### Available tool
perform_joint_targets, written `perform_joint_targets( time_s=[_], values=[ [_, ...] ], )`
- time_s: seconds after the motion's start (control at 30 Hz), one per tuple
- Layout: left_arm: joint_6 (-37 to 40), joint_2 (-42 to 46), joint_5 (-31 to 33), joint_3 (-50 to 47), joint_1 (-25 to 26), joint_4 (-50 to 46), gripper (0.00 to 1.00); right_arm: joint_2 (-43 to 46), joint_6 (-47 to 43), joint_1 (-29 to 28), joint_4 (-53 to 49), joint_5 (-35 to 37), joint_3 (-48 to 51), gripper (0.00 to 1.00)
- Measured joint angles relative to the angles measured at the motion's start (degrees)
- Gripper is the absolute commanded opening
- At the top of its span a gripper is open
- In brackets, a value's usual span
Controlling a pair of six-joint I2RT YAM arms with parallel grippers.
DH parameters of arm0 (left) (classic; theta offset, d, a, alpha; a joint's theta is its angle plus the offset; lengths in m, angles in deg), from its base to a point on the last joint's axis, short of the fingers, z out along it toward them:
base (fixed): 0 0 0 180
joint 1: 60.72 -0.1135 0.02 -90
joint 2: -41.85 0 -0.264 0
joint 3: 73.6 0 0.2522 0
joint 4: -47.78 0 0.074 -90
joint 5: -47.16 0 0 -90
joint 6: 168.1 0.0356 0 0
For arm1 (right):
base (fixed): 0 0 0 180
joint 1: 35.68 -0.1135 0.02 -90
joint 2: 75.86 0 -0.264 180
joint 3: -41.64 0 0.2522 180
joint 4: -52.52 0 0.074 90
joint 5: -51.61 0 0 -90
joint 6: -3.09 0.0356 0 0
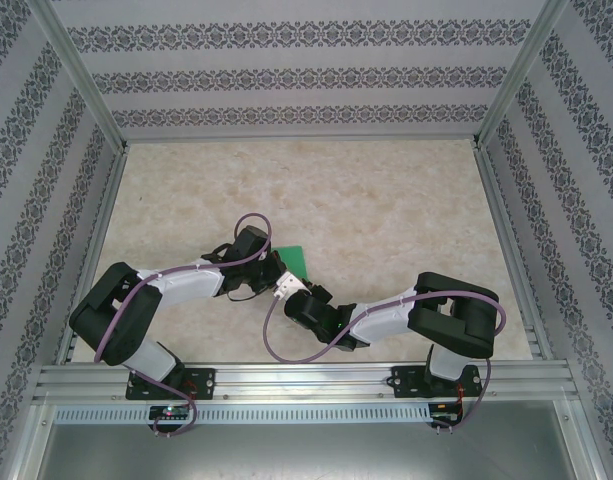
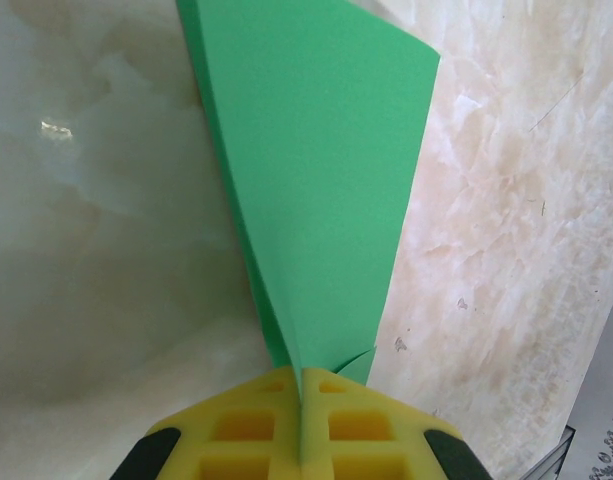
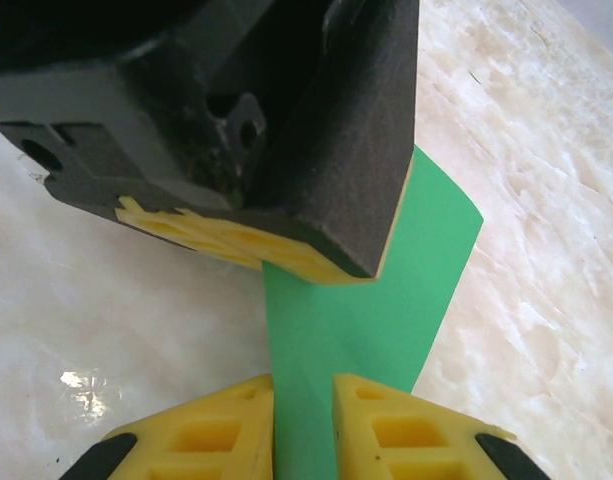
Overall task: Fold a paper plane with a square sheet of paper (pick it up from the middle)
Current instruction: Fold the wing for the fifth time at the center of the table.
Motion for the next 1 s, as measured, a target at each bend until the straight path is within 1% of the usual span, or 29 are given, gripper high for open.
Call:
perform_joint_targets(
  time_s=[0.3, 0.43, 0.53, 0.63, 0.7, 0.73, 0.8, 0.87, 0.9, 0.97, 1.0],
  values=[
    [0.0, 0.0, 0.0, 0.5, 0.0, -0.2, 0.04, -0.4, 0.0, 0.0, -0.9, 0.0, 0.0, 0.22],
    [0.0, 0.0, 0.4, 0.6, 0.0, -0.9, 0.05, -0.4, 0.0, -0.6, -1.3, 0.2, 0.0, 0.19],
    [0.0, 0.0, 0.5, 0.6, 0.0, -1.2, 0.05, -0.4, 0.0, -0.7, -1.4, 0.2, 0.0, 0.19],
    [0.0, 0.0, 0.7, 0.6, 0.0, -1.3, 0.07, -0.4, 0.0, -0.7, -1.5, 0.2, 0.0, 0.14],
    [0.0, 0.0, 0.7, 0.6, 0.0, -1.3, 0.11, -0.4, 0.2, -0.7, -1.5, 0.2, 0.0, 0.1],
    [0.0, 0.0, 0.6, 0.6, 0.0, -1.3, 0.13, -0.4, 0.3, -0.7, -1.5, 0.3, 0.0, 0.09],
    [0.1, 0.1, 0.7, 0.6, 0.0, -1.4, 0.21, -0.4, 0.6, -0.7, -1.5, 0.7, 0.0, 0.04],
    [0.3, 0.7, 0.9, 0.6, 0.0, -2.3, 0.29, -0.4, 1.1, -0.7, -1.5, 0.9, 0.0, 0.03],
    [0.4, 1.4, 1.1, 0.6, 0.0, -3.0, 0.35, -0.4, 1.3, -0.7, -1.4, 1.1, 0.1, 0.03],
    [0.9, 3.2, 1.9, 0.7, 0.0, -4.9, 0.4, -0.4, 1.6, -0.7, -1.1, 1.1, 0.4, 0.03],
    [1.2, 4.4, 2.6, 0.7, 0.0, -6.1, 0.44, -0.5, 1.7, -0.7, -0.8, 1.0, 0.7, 0.02]
  ],
)
